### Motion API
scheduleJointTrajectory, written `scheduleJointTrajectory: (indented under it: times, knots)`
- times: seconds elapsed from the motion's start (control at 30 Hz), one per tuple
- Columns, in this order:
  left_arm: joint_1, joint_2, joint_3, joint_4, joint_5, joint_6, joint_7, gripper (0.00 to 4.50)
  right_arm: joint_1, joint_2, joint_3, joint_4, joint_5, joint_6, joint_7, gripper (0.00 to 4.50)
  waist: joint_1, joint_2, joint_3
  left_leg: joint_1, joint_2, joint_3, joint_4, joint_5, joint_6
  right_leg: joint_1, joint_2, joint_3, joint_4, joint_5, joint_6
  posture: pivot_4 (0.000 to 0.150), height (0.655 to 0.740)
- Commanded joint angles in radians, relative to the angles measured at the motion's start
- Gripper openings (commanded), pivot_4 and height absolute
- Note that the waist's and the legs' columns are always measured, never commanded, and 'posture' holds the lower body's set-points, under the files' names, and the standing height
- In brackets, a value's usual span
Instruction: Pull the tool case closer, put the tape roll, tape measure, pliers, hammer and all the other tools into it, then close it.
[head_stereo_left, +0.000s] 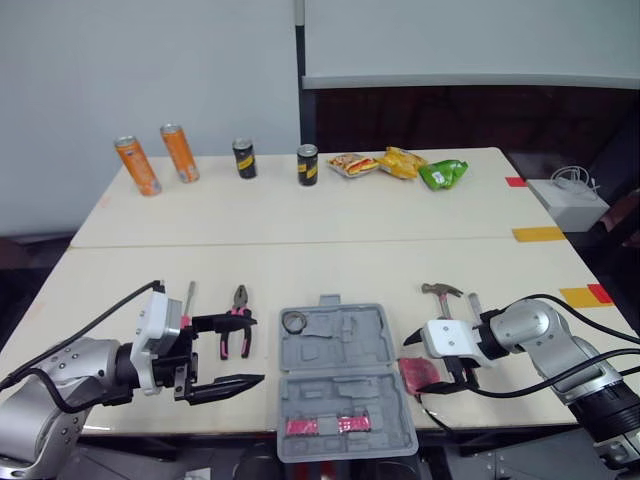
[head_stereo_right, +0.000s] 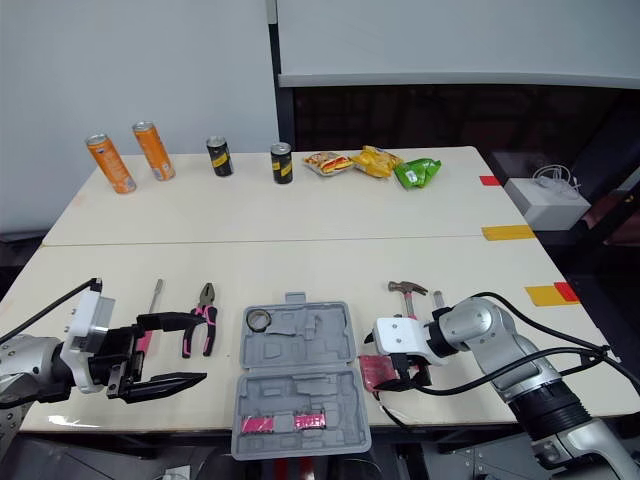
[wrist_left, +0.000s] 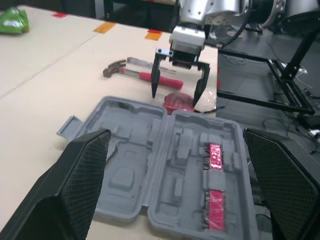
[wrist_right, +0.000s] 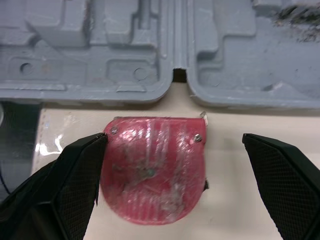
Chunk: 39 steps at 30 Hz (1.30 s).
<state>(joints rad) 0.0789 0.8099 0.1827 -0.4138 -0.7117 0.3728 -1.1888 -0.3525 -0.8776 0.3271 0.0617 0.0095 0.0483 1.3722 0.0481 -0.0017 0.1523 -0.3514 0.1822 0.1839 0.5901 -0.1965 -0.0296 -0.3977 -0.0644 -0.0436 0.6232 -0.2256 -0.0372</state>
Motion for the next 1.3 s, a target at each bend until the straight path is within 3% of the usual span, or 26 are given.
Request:
scheduleJointTrajectory:
  times: [0.03,0.73,0.93,1.13,1.3]
  knots:
    - [0.012,-0.004,0.009,-0.010,0.009,-0.034,-0.021,4.50,-0.009,-0.018,-0.014,-0.048,0.018,0.015,0.027,4.47,-0.002,0.000,0.000,0.000,0.000,0.000,0.000,0.000,0.000,-0.001,0.000,0.000,0.000,0.000,0.000,0.150,0.7400]
    - [0.050,0.003,0.032,-0.059,-0.006,-0.033,-0.026,4.50,0.026,0.008,0.014,-0.020,-0.054,0.027,-0.033,4.47,0.002,0.000,0.000,0.001,0.002,0.003,0.000,0.000,0.000,-0.005,0.001,0.002,0.001,0.000,-0.002,0.150,0.7400]
    - [0.062,-0.001,0.036,-0.050,0.003,-0.046,-0.038,4.50,0.023,0.024,0.020,-0.005,-0.059,0.011,-0.045,2.86,0.002,0.000,0.000,0.000,0.002,0.004,0.000,0.000,0.000,-0.007,0.002,0.003,0.001,0.000,-0.002,0.150,0.7400]
    - [0.063,-0.009,0.032,-0.057,0.002,-0.045,-0.029,4.50,0.017,0.005,-0.002,-0.028,-0.044,0.021,-0.029,2.86,0.002,0.000,0.000,0.000,0.002,0.005,0.000,0.000,0.000,-0.008,0.002,0.004,0.001,0.000,-0.002,0.150,0.7400]
    - [0.058,-0.030,0.052,-0.100,-0.037,-0.020,0.025,4.50,-0.053,-0.064,-0.068,-0.157,0.013,0.163,0.016,2.86,0.001,0.001,0.001,-0.002,0.001,0.007,0.000,0.000,0.000,-0.012,0.002,0.006,0.003,0.001,-0.002,0.150,0.7400]
